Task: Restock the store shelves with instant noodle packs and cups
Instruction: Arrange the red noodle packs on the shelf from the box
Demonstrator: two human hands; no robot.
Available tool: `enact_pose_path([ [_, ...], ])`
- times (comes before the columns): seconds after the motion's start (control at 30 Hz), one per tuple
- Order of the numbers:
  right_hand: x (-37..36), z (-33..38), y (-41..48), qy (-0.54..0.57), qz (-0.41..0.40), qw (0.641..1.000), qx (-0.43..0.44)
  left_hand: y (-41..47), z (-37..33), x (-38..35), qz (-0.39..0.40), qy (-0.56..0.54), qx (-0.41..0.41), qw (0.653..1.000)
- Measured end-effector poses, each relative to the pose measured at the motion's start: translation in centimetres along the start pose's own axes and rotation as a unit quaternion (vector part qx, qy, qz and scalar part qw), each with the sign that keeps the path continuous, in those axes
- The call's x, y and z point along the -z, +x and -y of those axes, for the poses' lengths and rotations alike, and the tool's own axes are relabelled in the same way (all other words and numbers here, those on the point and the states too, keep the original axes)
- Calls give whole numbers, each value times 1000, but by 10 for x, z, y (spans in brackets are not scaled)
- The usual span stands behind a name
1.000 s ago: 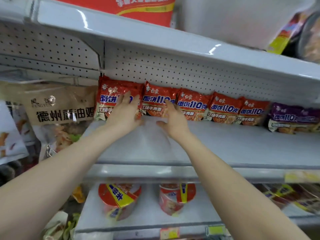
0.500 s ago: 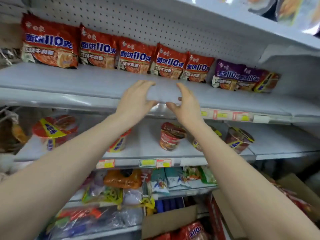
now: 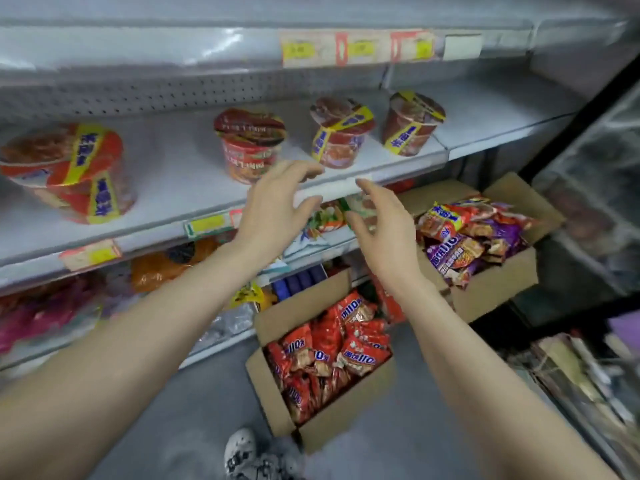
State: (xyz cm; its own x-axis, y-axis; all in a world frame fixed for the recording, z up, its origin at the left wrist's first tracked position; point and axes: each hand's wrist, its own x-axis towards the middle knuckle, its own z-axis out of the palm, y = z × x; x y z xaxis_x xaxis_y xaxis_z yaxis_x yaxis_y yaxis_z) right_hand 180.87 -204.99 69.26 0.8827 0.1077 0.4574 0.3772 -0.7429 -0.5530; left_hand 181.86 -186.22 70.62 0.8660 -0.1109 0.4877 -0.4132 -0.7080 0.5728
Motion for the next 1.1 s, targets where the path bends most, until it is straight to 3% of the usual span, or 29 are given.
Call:
enact_pose_path([
  [0.3, -49, -109, -118, 17, 36, 982, -182, -69, 48, -122, 149, -61, 61, 985],
  [0.67, -117, -265, -233, 3, 101, 915, -391, -163, 110, -289, 288, -54, 153, 944],
  [0.93, -159, -394, -290, -24, 150, 871, -466, -210, 137, -426, 355, -55, 212, 909],
  [1.1, -188, -472, -308, -47, 169, 861, -477, -239, 156, -507, 391, -39, 193, 899],
])
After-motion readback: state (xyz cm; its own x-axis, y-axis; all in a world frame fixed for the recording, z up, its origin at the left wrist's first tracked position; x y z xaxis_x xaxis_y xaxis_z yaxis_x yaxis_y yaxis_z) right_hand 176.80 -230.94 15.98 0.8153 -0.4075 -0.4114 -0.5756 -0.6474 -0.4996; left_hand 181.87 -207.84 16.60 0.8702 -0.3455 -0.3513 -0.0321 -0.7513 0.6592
